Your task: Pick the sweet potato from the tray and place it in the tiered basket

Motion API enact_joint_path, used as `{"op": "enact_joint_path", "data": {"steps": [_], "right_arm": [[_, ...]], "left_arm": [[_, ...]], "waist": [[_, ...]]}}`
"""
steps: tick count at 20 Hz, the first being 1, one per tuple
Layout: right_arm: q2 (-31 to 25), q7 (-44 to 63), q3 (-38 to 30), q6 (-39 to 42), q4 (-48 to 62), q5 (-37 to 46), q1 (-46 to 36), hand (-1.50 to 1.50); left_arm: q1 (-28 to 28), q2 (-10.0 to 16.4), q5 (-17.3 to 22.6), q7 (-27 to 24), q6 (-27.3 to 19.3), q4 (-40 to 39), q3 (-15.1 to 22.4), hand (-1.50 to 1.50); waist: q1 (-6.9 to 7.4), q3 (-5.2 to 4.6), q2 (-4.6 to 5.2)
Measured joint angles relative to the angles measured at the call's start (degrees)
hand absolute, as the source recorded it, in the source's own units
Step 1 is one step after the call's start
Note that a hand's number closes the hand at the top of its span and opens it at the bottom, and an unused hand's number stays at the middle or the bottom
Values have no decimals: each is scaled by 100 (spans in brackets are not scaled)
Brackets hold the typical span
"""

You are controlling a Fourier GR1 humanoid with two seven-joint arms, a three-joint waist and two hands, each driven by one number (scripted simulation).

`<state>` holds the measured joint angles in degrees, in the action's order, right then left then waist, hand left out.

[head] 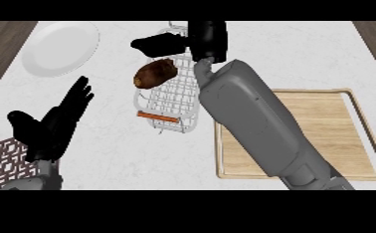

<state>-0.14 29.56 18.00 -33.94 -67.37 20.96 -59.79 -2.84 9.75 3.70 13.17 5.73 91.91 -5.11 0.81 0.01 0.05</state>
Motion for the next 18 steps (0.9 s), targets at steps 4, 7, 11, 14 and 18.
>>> {"op": "enact_joint_path", "data": {"steps": [4,7,11,14,18], "right_arm": [[-78,-102,-538,-175,-422,-320,182,-150],[-295,-207,-874,-213,-743,-448,423,-150],[-810,-52,-1374,-76,-1253,-614,664,-150],[-1280,-59,-1845,188,-1522,-902,884,-150],[-1875,-229,-2468,704,-1981,-1453,1444,-150]], "left_arm": [[78,31,41,17,27,94,-56,0],[-3,24,50,131,2,81,-70,0],[-110,114,147,158,78,-25,-199,0],[-132,72,111,149,41,-50,-182,0],[8,92,124,7,118,-40,-218,0]], "waist": [[-42,1,-9],[-77,1,-11],[-119,0,-18],[-125,0,-16],[-129,1,-17]]}}
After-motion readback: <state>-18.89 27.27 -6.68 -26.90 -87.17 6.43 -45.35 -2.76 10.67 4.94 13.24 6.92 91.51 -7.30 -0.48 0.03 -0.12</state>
